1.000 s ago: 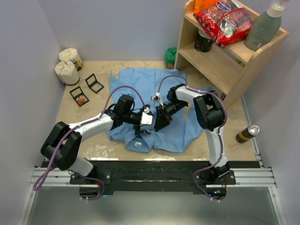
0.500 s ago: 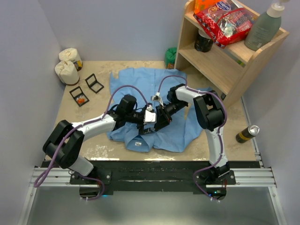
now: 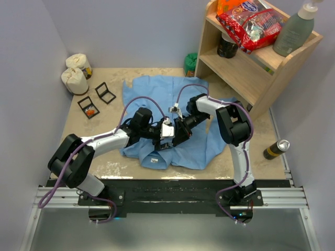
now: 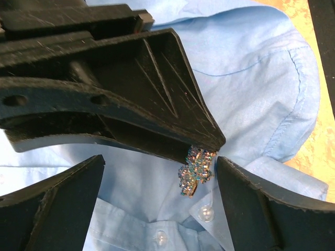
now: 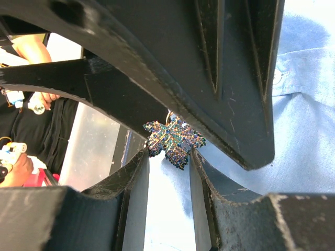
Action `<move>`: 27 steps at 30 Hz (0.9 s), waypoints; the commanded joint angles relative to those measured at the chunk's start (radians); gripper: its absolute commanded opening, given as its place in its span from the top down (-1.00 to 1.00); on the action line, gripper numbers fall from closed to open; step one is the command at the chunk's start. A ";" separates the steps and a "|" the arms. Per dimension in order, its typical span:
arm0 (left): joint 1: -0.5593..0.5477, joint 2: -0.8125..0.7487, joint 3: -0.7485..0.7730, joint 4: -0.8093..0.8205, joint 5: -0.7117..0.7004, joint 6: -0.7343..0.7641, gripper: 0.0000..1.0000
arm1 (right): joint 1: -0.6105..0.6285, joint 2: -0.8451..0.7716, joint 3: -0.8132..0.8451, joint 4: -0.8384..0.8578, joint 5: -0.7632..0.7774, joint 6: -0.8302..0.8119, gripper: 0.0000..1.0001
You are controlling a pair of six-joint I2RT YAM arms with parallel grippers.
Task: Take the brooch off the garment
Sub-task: Remove the brooch from the clothes.
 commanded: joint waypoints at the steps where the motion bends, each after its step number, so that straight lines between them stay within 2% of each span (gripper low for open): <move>1: -0.008 0.000 -0.016 0.038 0.004 0.019 -0.81 | -0.002 -0.044 0.000 -0.065 -0.061 -0.031 0.65; 8: -0.008 0.003 -0.011 0.050 0.006 0.009 -0.61 | -0.002 -0.039 -0.001 -0.065 -0.059 -0.034 0.65; 15: -0.007 0.012 -0.014 0.055 -0.013 0.004 0.01 | -0.002 -0.039 0.000 -0.065 -0.057 -0.032 0.65; 27: -0.008 0.012 -0.010 0.047 -0.007 -0.005 0.26 | -0.001 -0.039 -0.004 -0.067 -0.056 -0.037 0.67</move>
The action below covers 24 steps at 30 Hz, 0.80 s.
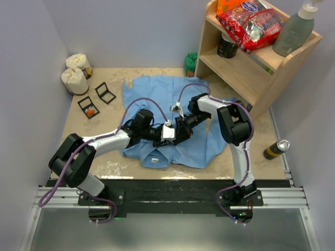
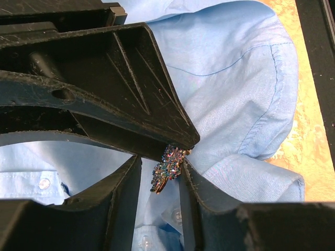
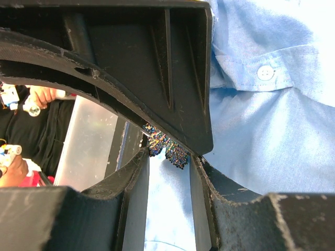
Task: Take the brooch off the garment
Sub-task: Remove the brooch from the clothes.
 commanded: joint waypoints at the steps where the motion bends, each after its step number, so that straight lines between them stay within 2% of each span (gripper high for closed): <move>1: 0.003 0.002 0.005 0.051 -0.020 -0.006 0.27 | 0.010 -0.038 -0.003 -0.076 -0.056 -0.032 0.67; 8: 0.004 0.000 0.013 0.075 -0.035 -0.070 0.41 | 0.009 -0.041 -0.013 -0.076 -0.049 -0.044 0.68; 11: 0.006 0.003 0.017 0.080 -0.035 -0.091 0.56 | 0.010 -0.041 -0.016 -0.077 -0.046 -0.049 0.68; 12: 0.006 0.005 0.022 0.079 -0.035 -0.098 0.65 | 0.010 -0.042 -0.016 -0.076 -0.046 -0.051 0.68; 13: 0.006 0.005 0.025 0.079 -0.035 -0.110 0.93 | 0.010 -0.042 -0.018 -0.076 -0.045 -0.052 0.67; 14: 0.004 0.008 0.027 0.080 -0.038 -0.113 1.00 | 0.010 -0.044 -0.018 -0.076 -0.043 -0.054 0.67; 24: 0.006 0.013 0.042 0.062 -0.017 -0.122 1.00 | 0.010 -0.042 -0.018 -0.077 -0.045 -0.060 0.68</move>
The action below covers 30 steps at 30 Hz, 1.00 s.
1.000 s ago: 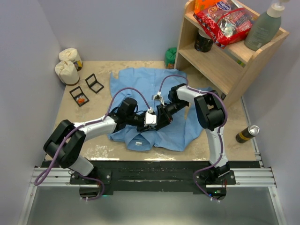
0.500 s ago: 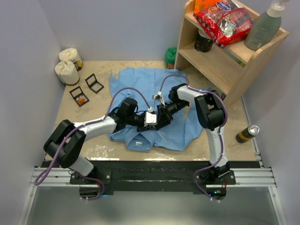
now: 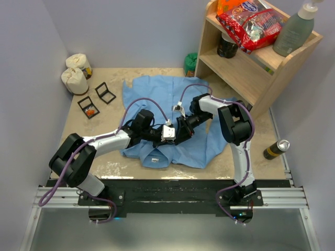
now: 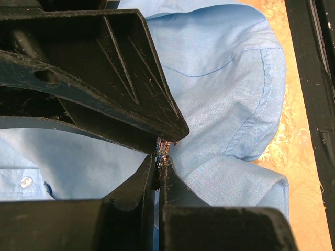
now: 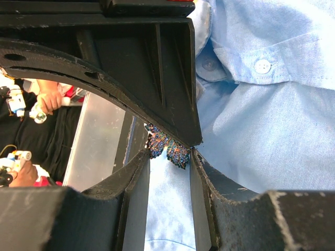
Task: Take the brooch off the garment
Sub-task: Remove the brooch from the clothes.
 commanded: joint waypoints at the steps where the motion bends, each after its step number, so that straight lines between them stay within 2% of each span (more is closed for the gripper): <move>1: 0.010 0.009 0.042 0.067 -0.013 -0.057 1.00 | 0.027 -0.039 -0.003 -0.060 -0.030 -0.052 0.69; 12: 0.041 -0.025 0.036 0.013 0.053 -0.010 0.87 | 0.027 -0.049 -0.001 -0.057 -0.029 -0.047 0.72; 18: 0.075 -0.050 0.024 0.004 0.053 -0.001 0.52 | 0.027 -0.059 -0.003 -0.057 -0.024 -0.050 0.73; 19: 0.079 -0.051 0.024 0.001 0.056 -0.001 0.33 | 0.027 -0.059 -0.002 -0.058 -0.023 -0.050 0.73; 22: 0.079 -0.057 0.024 -0.013 0.071 0.010 0.23 | 0.027 -0.061 -0.003 -0.057 -0.021 -0.050 0.73; 30: 0.082 -0.065 0.030 -0.031 0.080 0.022 0.14 | 0.027 -0.072 -0.005 -0.060 -0.013 -0.053 0.73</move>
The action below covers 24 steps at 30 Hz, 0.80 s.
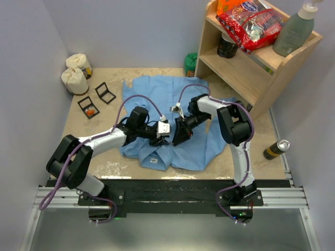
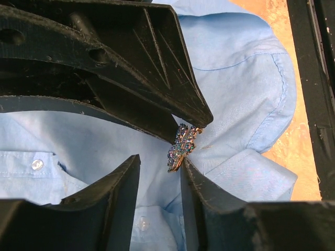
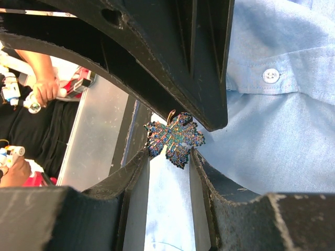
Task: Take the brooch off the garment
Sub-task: Remove the brooch from the clothes.
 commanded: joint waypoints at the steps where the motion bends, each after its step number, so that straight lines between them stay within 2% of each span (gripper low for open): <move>1: 0.010 -0.037 0.031 -0.002 0.023 0.024 0.06 | 0.006 -0.066 -0.001 -0.069 -0.006 -0.034 0.74; 10: 0.025 -0.053 0.066 -0.098 0.072 0.077 -0.17 | 0.004 -0.068 0.021 -0.069 0.043 -0.043 0.82; 12: 0.030 -0.057 0.074 -0.115 0.084 0.091 -0.21 | 0.006 -0.074 0.021 -0.041 0.057 -0.002 0.86; 13: 0.032 -0.059 0.083 -0.134 0.086 0.096 -0.22 | 0.006 -0.085 0.001 0.034 0.075 0.032 0.89; 15: 0.039 -0.065 0.091 -0.151 0.096 0.109 -0.22 | 0.006 -0.141 -0.039 0.177 0.112 0.232 0.90; 16: 0.042 -0.068 0.099 -0.166 0.101 0.113 -0.22 | 0.004 -0.170 -0.100 0.366 0.142 0.318 0.90; 17: 0.044 -0.071 0.105 -0.174 0.104 0.117 -0.22 | 0.006 -0.233 -0.132 0.459 0.191 0.474 0.89; 19: 0.050 -0.077 0.117 -0.190 0.107 0.123 -0.23 | 0.006 -0.272 -0.185 0.596 0.225 0.546 0.87; 23: 0.072 -0.091 0.140 -0.221 0.109 0.139 -0.25 | 0.003 -0.287 -0.185 0.659 0.287 0.651 0.87; 24: 0.079 -0.100 0.148 -0.230 0.107 0.146 -0.26 | 0.003 -0.307 -0.194 0.693 0.341 0.682 0.87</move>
